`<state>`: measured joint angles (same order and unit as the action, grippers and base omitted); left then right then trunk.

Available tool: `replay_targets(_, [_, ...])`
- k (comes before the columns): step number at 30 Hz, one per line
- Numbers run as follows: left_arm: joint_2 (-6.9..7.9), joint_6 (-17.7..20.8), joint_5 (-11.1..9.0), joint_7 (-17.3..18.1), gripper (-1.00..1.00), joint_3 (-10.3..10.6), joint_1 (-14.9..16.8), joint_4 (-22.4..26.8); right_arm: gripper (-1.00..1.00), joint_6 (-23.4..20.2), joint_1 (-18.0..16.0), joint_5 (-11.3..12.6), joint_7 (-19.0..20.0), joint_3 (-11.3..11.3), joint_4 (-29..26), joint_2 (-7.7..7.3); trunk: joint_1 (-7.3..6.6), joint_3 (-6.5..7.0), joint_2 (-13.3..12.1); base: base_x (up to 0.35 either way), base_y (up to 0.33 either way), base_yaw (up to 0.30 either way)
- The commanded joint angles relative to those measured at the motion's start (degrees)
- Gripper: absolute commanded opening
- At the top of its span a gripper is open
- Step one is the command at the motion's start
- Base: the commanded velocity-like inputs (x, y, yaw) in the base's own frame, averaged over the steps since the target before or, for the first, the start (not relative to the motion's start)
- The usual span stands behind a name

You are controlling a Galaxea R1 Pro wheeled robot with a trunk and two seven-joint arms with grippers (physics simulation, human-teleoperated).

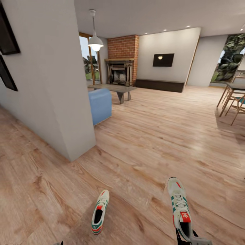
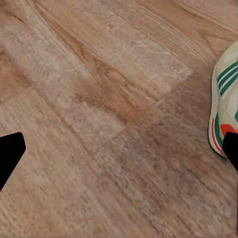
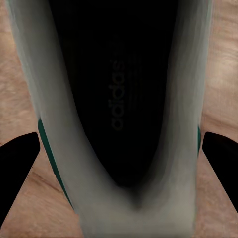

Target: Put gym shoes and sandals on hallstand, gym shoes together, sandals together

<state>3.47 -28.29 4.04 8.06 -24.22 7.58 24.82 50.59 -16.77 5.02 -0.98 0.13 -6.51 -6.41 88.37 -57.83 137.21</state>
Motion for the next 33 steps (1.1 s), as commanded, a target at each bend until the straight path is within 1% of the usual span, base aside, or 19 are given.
replay_targets(1, [-0.04,-0.2,0.4,0.4,1.0,-0.5,0.1,0.0,-1.0,0.1,0.0,0.3,0.1,0.0,0.0,0.0,0.01,0.0,0.0,0.182,-0.228,0.266])
replay_targets(6, [-0.04,-0.2,0.4,0.4,1.0,-0.5,0.1,0.0,-1.0,0.1,0.0,0.3,0.1,0.0,0.0,0.0,0.01,0.2,0.0,0.111,-0.249,0.234])
replay_targets(14, [-0.04,-0.2,0.4,0.4,1.0,-0.5,0.1,0.0,-1.0,0.1,0.0,0.3,0.1,0.0,0.0,0.0,0.01,0.25,0.0,0.01,-0.225,0.033])
replay_targets(33, [-0.04,-0.2,0.4,0.4,1.0,-0.5,0.1,0.0,-1.0,0.1,0.0,0.3,0.1,0.0,0.0,-0.07,0.01,0.25,0.0,0.0,-0.015,0.001])
